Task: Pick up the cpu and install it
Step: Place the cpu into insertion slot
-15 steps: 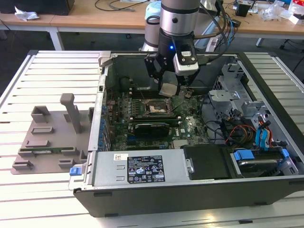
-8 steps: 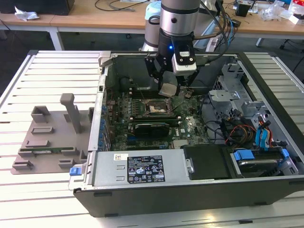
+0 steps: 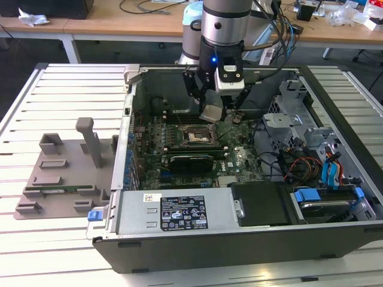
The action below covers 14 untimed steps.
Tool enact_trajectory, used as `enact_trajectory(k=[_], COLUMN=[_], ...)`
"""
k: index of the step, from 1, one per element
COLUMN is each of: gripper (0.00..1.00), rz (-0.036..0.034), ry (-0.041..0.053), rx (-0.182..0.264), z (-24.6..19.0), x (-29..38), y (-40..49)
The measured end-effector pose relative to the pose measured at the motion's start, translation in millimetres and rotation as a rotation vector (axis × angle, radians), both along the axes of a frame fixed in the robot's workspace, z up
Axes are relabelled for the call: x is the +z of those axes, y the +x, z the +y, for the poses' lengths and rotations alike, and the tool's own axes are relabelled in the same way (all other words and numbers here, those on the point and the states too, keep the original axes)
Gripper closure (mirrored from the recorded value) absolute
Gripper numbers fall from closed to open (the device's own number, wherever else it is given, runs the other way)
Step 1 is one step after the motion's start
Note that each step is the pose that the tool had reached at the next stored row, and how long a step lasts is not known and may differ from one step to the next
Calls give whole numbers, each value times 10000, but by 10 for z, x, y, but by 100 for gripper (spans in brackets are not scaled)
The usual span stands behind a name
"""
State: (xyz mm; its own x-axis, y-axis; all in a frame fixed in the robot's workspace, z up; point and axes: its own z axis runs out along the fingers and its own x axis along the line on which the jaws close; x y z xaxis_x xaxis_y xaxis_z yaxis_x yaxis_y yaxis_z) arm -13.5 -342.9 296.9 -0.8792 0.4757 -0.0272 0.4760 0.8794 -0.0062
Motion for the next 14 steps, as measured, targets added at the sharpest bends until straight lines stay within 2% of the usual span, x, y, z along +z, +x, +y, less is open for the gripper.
enact_trajectory(k=[7, 14], gripper=[45, 45], rz=[0, 0], ry=[-1, -1], rx=[-459, -718], z=[0, 0], x=[-7, -11], y=[0, 0])
